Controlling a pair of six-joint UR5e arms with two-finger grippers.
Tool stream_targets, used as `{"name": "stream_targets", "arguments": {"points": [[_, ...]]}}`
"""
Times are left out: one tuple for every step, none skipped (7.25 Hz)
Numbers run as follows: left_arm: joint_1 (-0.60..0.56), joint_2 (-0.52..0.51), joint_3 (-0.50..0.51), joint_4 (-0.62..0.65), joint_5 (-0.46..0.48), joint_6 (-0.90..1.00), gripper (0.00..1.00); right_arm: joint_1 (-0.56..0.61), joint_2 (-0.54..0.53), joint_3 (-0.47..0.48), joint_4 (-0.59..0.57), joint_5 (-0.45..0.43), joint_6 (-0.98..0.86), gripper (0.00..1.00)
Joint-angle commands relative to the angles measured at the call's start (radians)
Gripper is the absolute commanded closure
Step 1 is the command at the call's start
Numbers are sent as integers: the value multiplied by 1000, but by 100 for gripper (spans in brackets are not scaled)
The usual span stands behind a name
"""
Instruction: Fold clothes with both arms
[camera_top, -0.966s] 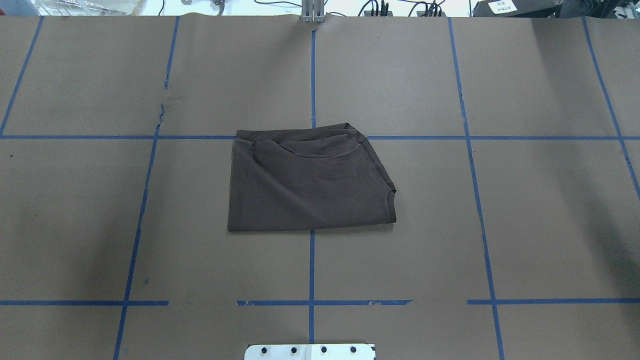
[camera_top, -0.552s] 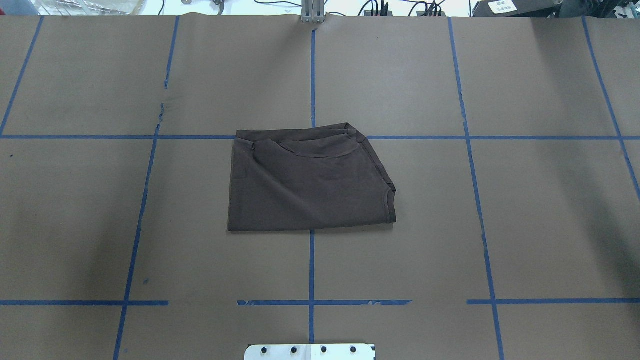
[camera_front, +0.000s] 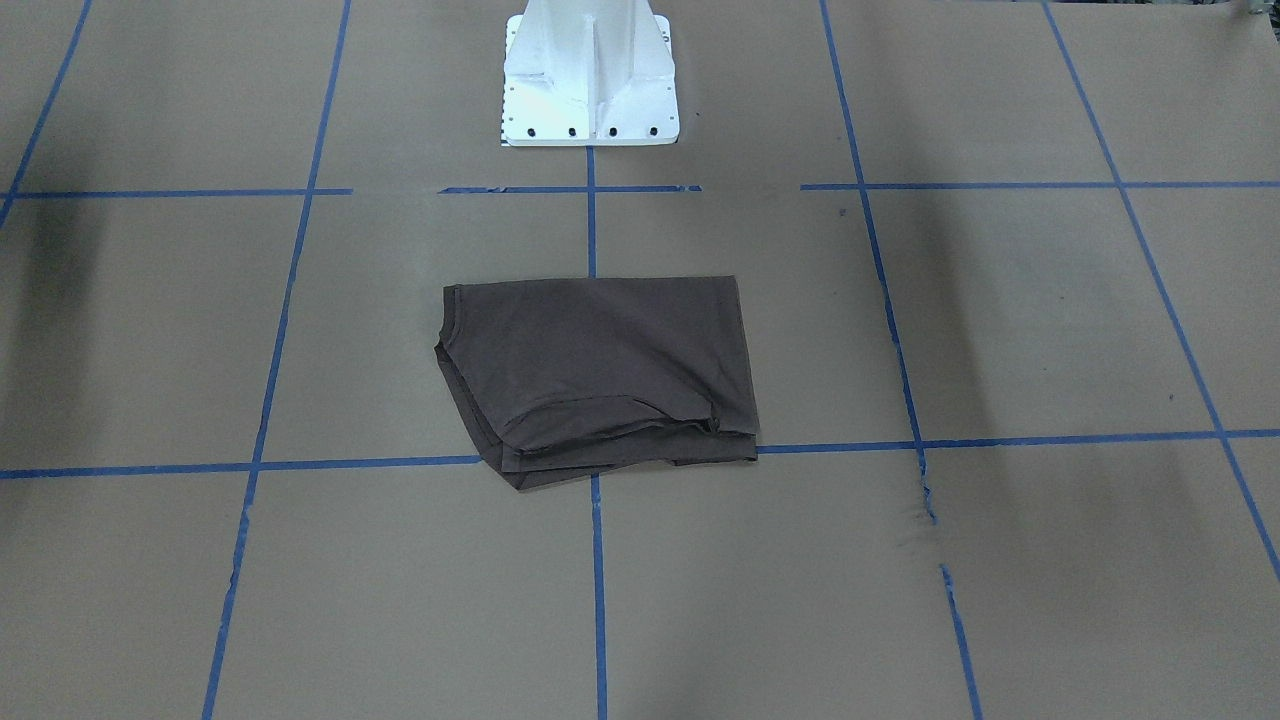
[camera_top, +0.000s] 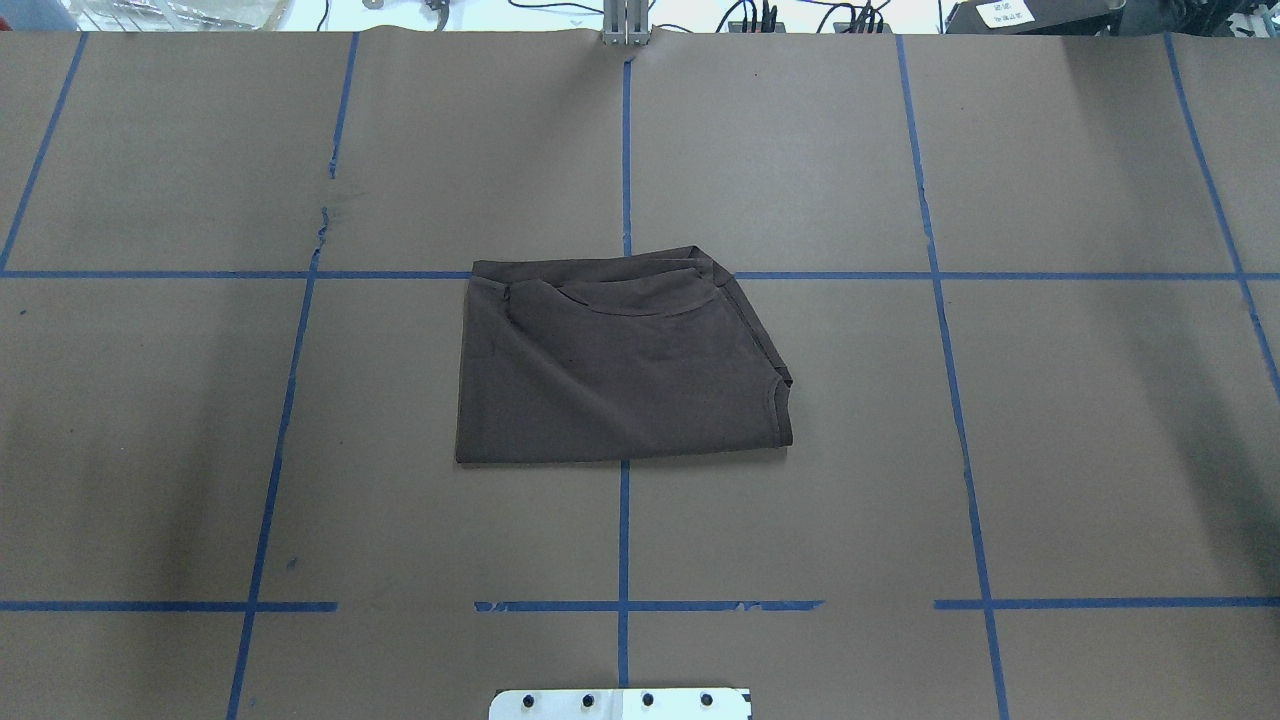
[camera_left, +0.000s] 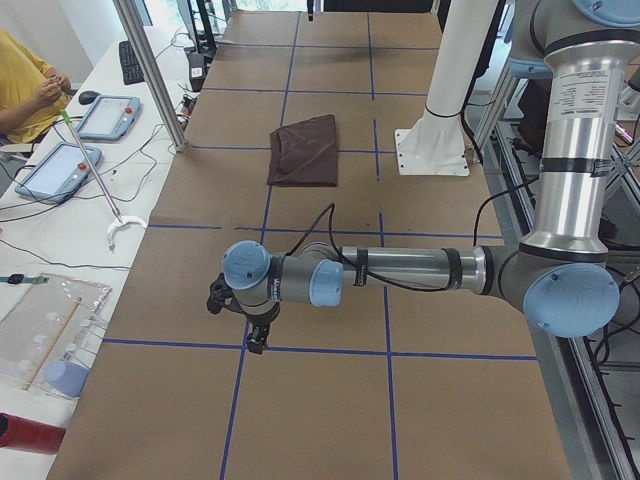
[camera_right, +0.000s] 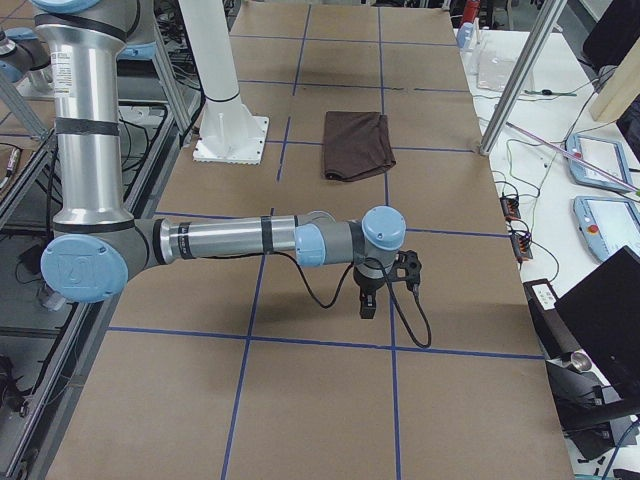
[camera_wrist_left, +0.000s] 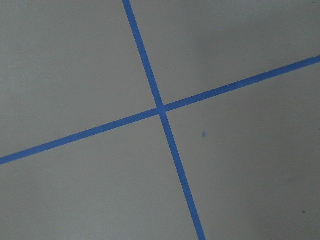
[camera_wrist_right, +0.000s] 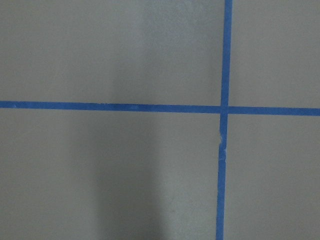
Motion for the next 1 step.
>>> {"name": "stream_targets", "arguments": {"points": [[-1, -4, -5, -2, -1, -19, 0, 1, 0, -19, 97, -19, 38, 0]]}}
